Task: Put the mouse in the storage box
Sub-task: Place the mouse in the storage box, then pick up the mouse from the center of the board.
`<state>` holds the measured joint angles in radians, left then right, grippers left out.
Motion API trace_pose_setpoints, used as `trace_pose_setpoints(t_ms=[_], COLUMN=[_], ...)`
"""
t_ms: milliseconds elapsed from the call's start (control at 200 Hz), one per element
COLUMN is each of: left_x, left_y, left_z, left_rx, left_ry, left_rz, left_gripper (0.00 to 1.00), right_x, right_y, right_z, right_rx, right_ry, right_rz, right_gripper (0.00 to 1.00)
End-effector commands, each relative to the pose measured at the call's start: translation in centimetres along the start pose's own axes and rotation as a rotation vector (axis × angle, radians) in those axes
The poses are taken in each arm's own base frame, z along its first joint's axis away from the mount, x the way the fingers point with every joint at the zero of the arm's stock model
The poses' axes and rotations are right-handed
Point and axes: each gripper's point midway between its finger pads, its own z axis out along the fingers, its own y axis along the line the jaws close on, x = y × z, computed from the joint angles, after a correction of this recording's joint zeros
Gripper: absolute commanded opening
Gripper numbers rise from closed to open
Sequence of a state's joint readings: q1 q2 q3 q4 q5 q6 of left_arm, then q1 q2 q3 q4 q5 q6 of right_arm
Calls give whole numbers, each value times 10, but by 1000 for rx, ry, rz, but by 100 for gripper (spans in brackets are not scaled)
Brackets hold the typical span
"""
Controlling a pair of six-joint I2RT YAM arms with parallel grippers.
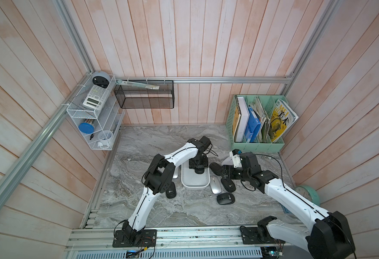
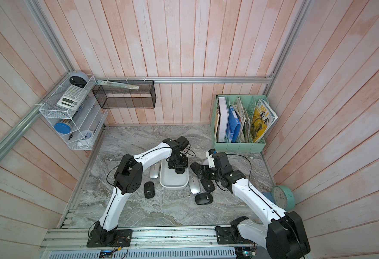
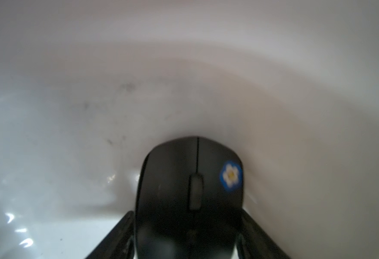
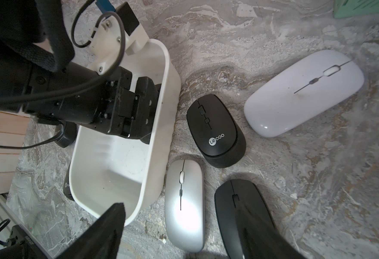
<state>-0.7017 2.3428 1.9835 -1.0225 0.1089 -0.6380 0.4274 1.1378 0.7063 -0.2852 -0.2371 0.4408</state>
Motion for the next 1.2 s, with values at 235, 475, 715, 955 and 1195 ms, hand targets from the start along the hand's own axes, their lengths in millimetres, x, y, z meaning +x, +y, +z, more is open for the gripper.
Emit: trace_pose_setpoints(t_ms=[235,475,715,955,1195], left_x=[5,2,-1,2,29], left_y=[-1,-1,-3,38,166], left_z=[-16,-46,-82,-128,-169], left_rx=[14,15,27,-65,-147], left_ry=[2,-50,-104,-197,-306], left_rz=[28,53,67,-26,-417], left_gripper=[85,100,100,99,95], right_x=[-6,-10,-10,-14,-14], right_y=[8,13,17,22,29], right_z=[-3,-3,-2,-4,-2], right_rx=[-25,-28,-28,-37,-52], right_ry=[-17,-22,-26,-31,-26], right_rz=[-6,-19,-28,-44,-64], right_gripper=[84,84,84,84,84])
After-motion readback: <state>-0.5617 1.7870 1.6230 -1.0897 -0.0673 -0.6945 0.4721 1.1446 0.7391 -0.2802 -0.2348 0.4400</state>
